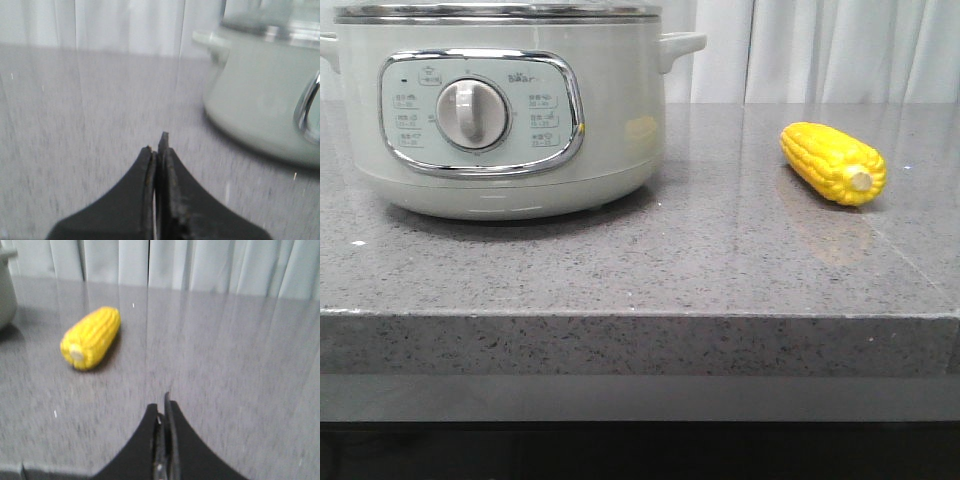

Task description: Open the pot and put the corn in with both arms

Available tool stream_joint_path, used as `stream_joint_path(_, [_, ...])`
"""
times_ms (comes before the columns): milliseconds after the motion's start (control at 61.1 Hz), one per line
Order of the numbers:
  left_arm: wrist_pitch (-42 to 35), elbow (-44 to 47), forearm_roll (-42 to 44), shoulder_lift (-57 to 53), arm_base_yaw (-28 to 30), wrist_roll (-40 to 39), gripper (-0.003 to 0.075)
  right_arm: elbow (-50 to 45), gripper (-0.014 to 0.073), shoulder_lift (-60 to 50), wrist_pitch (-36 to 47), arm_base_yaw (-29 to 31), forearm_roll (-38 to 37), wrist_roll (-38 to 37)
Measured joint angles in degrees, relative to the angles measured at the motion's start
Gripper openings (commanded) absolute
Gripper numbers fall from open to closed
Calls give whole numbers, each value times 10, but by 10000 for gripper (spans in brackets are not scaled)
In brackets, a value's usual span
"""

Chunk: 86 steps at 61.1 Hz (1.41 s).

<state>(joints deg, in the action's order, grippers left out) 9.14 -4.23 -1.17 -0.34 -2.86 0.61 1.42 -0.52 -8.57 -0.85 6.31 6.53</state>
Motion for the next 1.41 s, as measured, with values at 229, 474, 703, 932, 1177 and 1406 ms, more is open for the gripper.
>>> stream_joint_path(229, [46, -188, 0, 116, 0, 0, -19, 169, -59, 44, -67, 0, 0, -1])
stream_joint_path(474, [72, -295, -6, 274, 0, 0, -17, 308, -59, 196, -113, 0, 0, 0])
stream_joint_path(703, [77, -300, -15, 303, 0, 0, 318, 324, 213, 239, -130, 0, 0, -1])
stream_joint_path(932, [77, -300, -17, 303, 0, 0, 694, 325, 656, 239, -133, 0, 0, -1])
stream_joint_path(1177, [96, -330, -37, 337, -3, 20, 692, 325, 654, 239, -133, 0, 0, -1])
stream_joint_path(1406, [190, -479, -39, 487, -71, 34, 692, 325, 654, 239, -133, 0, 0, -1])
